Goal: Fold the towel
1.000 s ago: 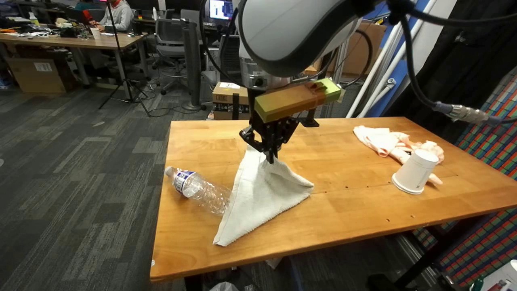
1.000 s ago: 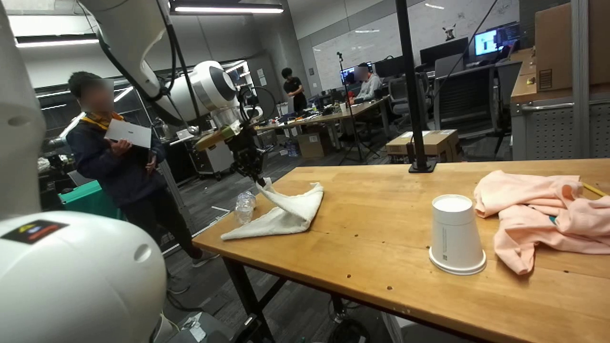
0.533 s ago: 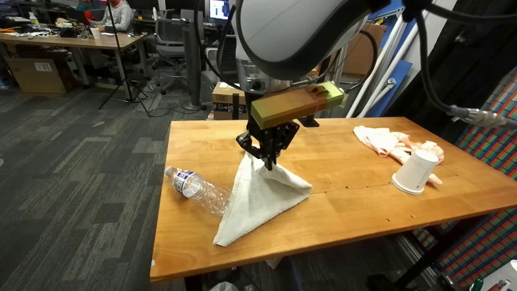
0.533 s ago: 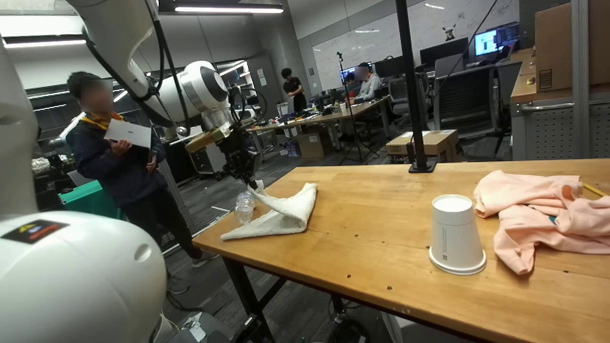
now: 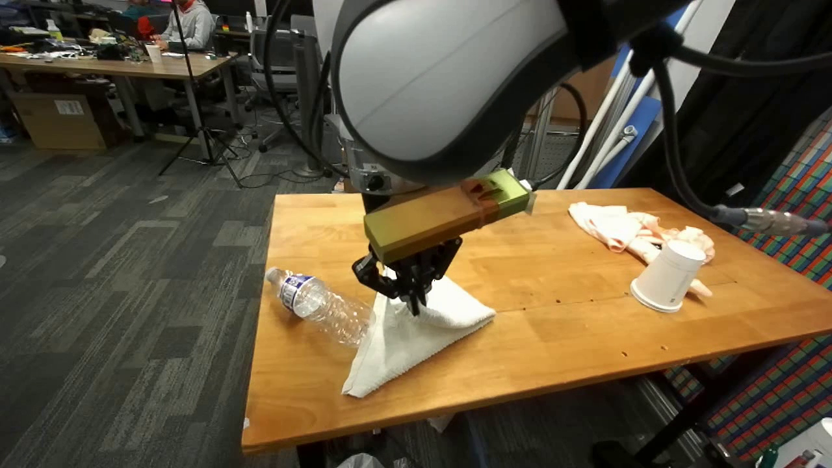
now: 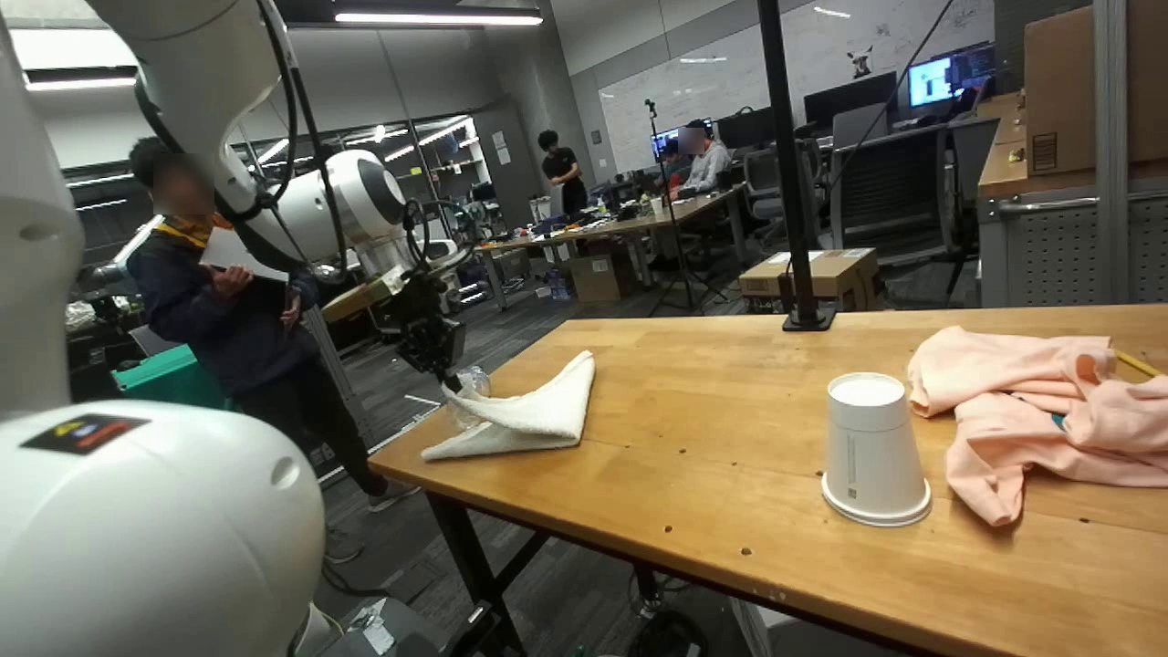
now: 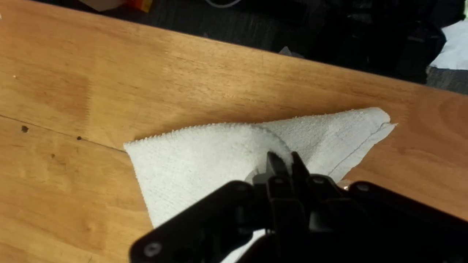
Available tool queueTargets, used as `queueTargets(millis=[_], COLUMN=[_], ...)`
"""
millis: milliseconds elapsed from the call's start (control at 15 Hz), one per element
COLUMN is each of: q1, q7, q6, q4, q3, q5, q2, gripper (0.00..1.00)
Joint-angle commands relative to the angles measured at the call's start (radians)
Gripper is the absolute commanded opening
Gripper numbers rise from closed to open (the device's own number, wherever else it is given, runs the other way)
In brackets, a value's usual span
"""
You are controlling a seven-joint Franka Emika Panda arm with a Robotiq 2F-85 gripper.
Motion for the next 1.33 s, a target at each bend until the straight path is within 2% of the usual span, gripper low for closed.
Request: queueTargets(millis=[0,467,1267], q1=[0.027,0.060,0.074], q7=[0.048,0.048,0.037], q6=[0.031,0.075,0.177], q4=[0.022,0.069,0.075], q3=[0.008,0.004,-0.001], q5=[-0.017,-0.006,0.102], q2=[0.040,0.110,0.184], gripper=[0.04,0.04,0.04])
